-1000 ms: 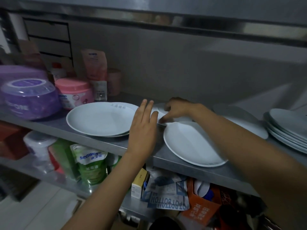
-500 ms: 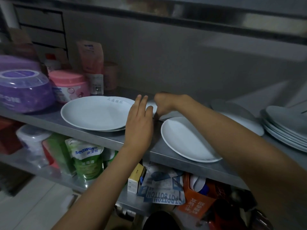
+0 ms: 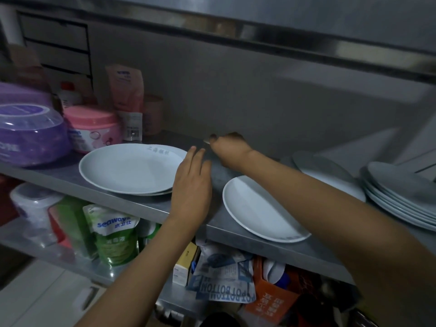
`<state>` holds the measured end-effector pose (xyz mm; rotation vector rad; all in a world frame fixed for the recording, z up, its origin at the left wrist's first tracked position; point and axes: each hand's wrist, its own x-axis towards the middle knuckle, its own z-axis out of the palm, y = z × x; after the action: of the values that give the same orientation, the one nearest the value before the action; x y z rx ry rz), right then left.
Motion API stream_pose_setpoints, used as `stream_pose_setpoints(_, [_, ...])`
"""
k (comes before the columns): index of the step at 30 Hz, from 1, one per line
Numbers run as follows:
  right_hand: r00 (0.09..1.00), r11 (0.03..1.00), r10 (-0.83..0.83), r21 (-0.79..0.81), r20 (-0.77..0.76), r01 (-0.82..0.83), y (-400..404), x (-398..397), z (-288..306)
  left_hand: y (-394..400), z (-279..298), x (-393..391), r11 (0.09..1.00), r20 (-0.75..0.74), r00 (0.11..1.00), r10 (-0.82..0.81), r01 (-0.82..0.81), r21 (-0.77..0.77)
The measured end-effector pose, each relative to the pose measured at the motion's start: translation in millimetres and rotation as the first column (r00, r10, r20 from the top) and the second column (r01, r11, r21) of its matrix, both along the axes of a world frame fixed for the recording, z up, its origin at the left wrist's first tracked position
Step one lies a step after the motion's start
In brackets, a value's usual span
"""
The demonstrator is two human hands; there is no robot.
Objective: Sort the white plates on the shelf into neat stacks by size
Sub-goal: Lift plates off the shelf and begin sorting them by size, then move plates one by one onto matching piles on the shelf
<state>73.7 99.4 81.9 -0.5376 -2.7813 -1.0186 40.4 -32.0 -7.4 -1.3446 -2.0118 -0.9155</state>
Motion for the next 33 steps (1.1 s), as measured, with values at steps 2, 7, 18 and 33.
stream_pose_setpoints(2, [0.997,0.999,-0.046,-0.007,-0.07,0.045,1.6,1.2,1.1,0.0,-0.5,-1.0,1.0,0.0,1.0,0.001,-0.001,-0.004])
stream_pose_setpoints(7, [0.91,0.951,-0.186,-0.302,-0.372,0.07,15.5,9.2,14.7,-1.3,-0.2,0.0,1.0,0.003,1.0,-0.003,0.003,-0.004])
stream_pose_setpoints(18, [0.211,0.21,-0.865,-0.71,-0.455,-0.672,0.4,89.0,50.1,-16.5,11.0,8.9,0.987,0.085,0.985,-0.15,0.145,0.063])
stream_pose_setpoints(33, [0.307,-0.051,-0.87,-0.547,-0.387,-0.836,-50.4,195.3,3.9,-66.8,41.6,82.6,0.807,0.227,0.804,-0.55,0.441,0.393])
